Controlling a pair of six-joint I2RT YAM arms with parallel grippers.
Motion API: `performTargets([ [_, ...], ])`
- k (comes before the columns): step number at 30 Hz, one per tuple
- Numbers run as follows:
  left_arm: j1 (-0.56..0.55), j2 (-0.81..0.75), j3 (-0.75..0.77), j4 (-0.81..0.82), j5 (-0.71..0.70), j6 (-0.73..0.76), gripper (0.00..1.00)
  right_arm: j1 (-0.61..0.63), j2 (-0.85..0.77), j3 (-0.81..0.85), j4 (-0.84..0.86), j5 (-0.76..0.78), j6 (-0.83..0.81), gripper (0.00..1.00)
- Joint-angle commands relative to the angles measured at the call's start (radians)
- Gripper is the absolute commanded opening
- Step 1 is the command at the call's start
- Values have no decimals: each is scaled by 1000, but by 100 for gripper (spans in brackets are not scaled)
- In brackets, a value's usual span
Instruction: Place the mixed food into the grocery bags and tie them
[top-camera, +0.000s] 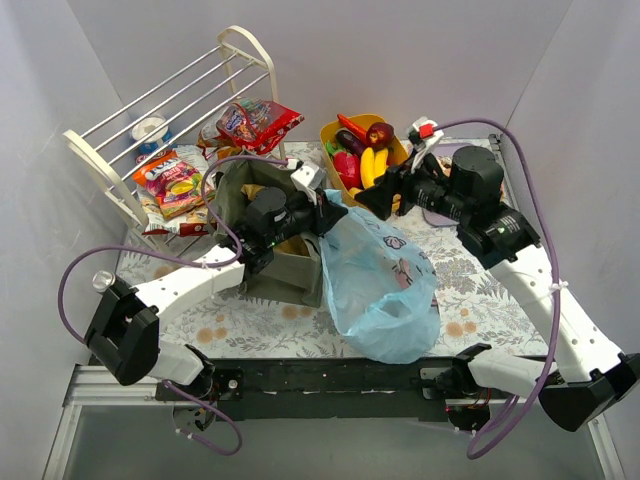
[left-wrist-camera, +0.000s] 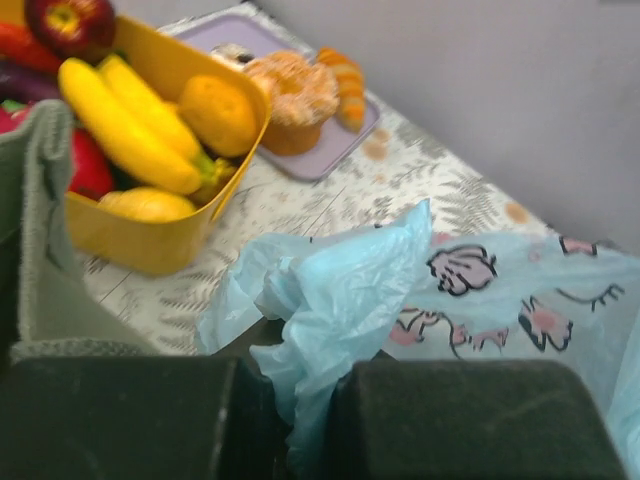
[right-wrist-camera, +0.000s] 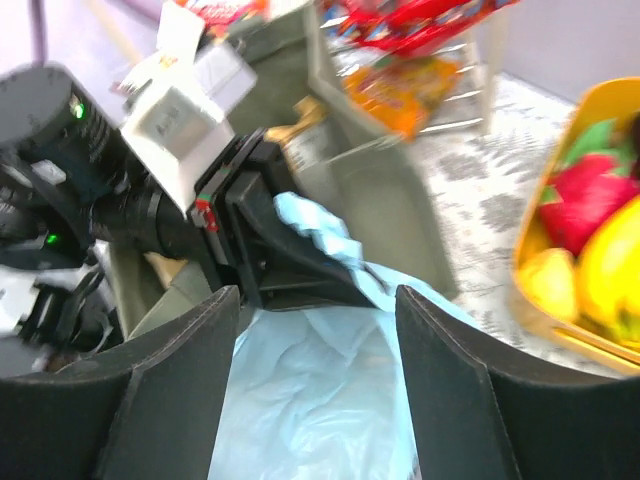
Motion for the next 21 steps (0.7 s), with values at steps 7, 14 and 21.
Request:
performTargets([
  [7, 27, -94, -43, -270, -49, 91, 0, -136, 15, -134, -50, 307, 138, 63],
  [14, 27, -126, -66, -323, -48, 144, 0, -141, 43, -318, -30, 290, 196, 56],
  [21, 27, -97, -52, -331, -37, 169, 0, -137, 55, -353, -36, 283, 185, 56],
])
